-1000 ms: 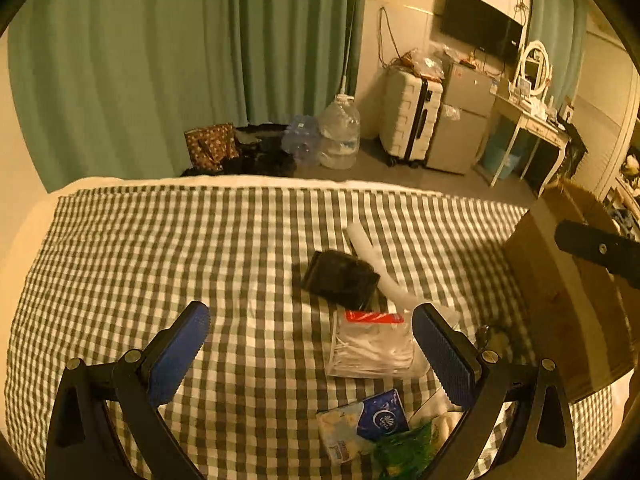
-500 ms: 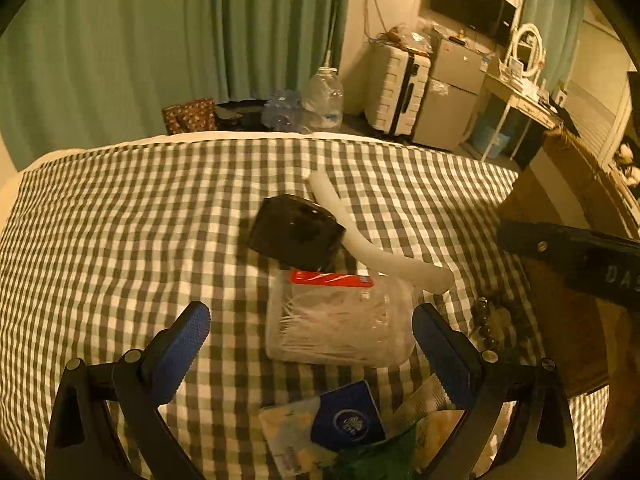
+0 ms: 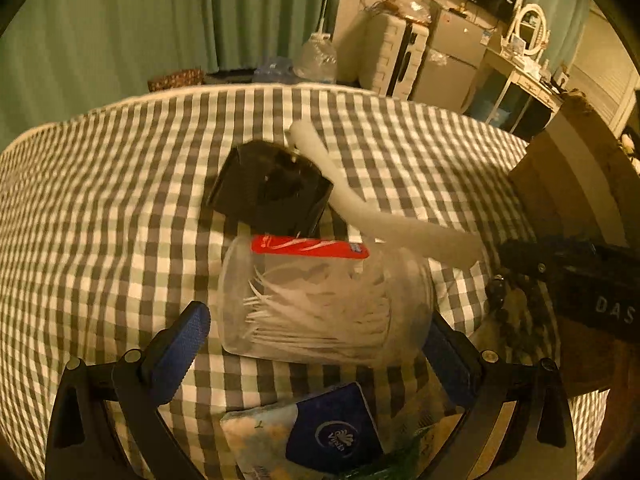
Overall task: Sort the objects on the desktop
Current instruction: 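Lower the left tool toward the clear jar while the right tool approaches the bead bracelet, then grasp the clear jar of floss picks with the left tool while the right tool grasps the dark bead bracelet, then lift and carry the jar and bracelet over the cardboard box with both tools, then open the left tool to drop the jar while the right tool drops the bracelet, then move both tools back over the bed toward the green packet and lace cloth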
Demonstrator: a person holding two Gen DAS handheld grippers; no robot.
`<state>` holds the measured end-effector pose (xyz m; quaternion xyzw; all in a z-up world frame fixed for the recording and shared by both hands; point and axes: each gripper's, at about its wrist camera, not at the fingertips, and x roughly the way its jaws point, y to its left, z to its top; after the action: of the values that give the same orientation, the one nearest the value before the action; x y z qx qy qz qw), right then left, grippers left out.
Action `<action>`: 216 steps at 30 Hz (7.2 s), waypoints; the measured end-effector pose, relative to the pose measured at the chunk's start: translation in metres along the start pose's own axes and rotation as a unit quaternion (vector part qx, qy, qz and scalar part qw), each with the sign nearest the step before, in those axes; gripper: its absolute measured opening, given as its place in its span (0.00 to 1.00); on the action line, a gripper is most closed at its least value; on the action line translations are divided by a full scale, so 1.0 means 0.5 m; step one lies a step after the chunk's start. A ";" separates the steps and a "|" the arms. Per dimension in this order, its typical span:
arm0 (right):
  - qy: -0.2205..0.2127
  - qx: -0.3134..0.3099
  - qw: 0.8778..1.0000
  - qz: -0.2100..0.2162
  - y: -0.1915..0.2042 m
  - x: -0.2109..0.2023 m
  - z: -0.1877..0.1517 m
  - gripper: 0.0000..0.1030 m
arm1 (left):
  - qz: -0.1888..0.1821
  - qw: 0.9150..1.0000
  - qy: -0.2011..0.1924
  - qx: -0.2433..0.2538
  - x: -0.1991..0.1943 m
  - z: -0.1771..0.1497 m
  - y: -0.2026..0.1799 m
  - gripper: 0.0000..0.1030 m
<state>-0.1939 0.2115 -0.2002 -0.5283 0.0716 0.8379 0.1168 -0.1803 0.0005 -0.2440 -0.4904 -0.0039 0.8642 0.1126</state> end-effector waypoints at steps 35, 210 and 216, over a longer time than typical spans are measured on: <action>0.072 0.009 0.995 0.063 -0.011 0.044 -0.063 0.13 | -0.005 0.999 0.001 0.038 -0.063 0.015 0.025 0.87; -0.129 -0.016 0.992 -0.007 -0.092 -0.404 -0.001 0.56 | 0.016 0.985 -0.170 0.007 -0.439 0.234 -0.043 1.00; -0.113 -0.025 0.993 0.012 -0.043 -0.368 -0.014 0.59 | 0.018 0.990 -0.140 -0.004 -0.400 0.171 0.024 1.00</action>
<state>-0.1055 0.2085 -0.0372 -0.4317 0.0430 0.8954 0.1004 -0.1565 -0.0422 -0.0316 -0.3649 -0.0144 0.9262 0.0936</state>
